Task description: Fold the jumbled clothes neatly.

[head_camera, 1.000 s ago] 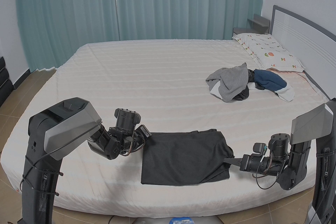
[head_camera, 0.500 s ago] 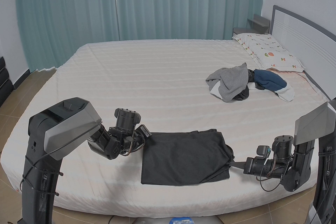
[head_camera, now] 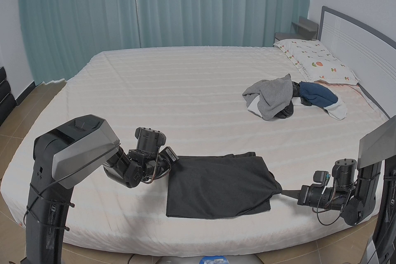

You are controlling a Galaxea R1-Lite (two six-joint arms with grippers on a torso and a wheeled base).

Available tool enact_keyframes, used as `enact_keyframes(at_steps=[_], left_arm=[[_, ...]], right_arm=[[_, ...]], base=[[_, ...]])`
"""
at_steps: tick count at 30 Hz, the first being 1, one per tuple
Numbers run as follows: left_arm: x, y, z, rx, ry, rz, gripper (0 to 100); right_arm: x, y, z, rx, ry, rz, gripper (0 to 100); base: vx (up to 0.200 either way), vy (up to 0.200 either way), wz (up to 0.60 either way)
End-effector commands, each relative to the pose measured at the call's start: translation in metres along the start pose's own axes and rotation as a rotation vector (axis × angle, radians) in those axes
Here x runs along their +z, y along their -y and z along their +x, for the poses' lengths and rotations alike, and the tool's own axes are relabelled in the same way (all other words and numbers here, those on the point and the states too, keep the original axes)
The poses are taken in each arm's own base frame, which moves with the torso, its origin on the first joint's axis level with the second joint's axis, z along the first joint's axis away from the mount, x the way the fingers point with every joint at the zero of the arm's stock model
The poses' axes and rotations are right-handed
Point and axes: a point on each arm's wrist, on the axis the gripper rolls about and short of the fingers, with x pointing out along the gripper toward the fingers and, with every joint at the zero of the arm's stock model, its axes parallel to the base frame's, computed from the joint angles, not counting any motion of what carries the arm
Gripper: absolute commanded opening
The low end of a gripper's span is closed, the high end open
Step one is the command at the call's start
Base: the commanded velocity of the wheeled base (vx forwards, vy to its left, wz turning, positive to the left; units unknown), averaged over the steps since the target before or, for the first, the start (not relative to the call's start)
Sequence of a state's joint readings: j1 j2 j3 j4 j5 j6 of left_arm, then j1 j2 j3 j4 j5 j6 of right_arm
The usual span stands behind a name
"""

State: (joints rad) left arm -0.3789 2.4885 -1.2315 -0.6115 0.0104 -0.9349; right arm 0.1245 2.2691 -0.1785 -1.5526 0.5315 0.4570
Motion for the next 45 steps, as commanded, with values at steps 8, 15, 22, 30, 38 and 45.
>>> enact_keyframes(at_steps=[8, 15, 22, 30, 38, 45], left_arm=[[0.0, 0.0, 0.001, 0.0, 0.0, -0.001, 0], [0.0, 0.0, 0.001, 0.0, 0.0, 0.001, 0], [0.0, -0.001, 0.001, 0.002, -0.001, 0.001, 0], [-0.001, -0.001, 0.001, 0.003, -0.002, 0.002, 0], [0.0, 0.0, 0.001, 0.0, 0.0, 0.002, 0], [0.0, 0.0, 0.001, 0.0, 0.0, 0.002, 0]], right_arm=[[0.011, -0.013, -0.032, 0.008, 0.074, -0.035, 0], [0.001, -0.006, -0.023, -0.004, 0.023, -0.026, 0], [-0.009, 0.001, 0.007, 0.016, -0.043, -0.03, 100], [-0.007, 0.001, 0.035, 0.05, -0.042, -0.059, 100], [-0.009, 0.009, 0.047, 0.034, -0.042, -0.053, 100], [-0.01, 0.012, 0.047, 0.025, -0.038, -0.048, 0]], base=[[0.0, 0.0, 0.0], [0.0, 0.0, 0.0], [0.0, 0.0, 0.0], [0.0, 0.0, 0.0], [0.0, 0.0, 0.0], [0.0, 0.0, 0.0]])
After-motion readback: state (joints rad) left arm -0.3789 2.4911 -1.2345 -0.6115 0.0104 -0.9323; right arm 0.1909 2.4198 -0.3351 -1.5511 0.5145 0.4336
